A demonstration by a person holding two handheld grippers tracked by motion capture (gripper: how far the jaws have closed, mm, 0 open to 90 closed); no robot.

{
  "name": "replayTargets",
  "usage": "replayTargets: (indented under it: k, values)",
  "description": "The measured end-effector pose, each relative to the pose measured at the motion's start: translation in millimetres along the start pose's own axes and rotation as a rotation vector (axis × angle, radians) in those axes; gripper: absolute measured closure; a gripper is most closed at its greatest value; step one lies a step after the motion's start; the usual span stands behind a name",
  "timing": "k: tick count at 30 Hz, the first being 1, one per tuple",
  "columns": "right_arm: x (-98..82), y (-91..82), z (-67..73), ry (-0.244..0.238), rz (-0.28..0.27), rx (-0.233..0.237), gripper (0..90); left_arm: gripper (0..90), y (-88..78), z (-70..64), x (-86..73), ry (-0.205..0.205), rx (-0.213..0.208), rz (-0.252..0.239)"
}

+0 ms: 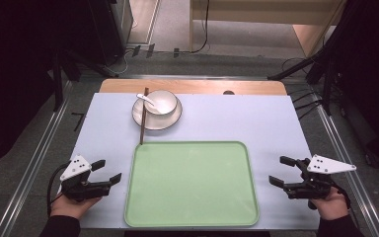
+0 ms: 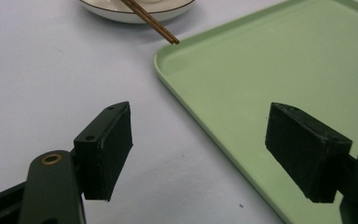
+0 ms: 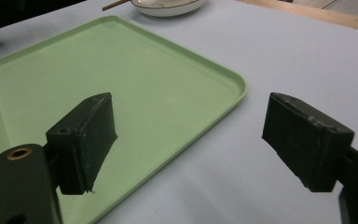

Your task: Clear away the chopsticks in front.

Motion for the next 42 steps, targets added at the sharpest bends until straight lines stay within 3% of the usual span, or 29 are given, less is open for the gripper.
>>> replayTargets:
  k: [31,35,42]
  values:
    - [-1.6,-0.4,2.2,-0.007,0.011,0.005,18.0,27.9,-0.4,3.4,-0.4,-0.02,-0.022,-0.011]
    - [-1.7,-0.4,2.2,-0.004,0.013,0.006,18.0,27.9,-0.3,4.4,0.1,-0.054,-0.018,-0.011]
    - [-1.9,0.1,2.4,-0.004,0.016,0.008,18.0,26.1,2.0,5.6,-1.2,-0.076,-0.036,0.009]
Point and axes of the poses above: each handheld gripper's, and its own axes: y roughly forward along the jaws, x roughly out of its top, z roughly to its left, the point moved 2 cm from there along y, roughly forward along the jaws, and after that the axes turned 8 degrees about -z, right-handed, at the moved point
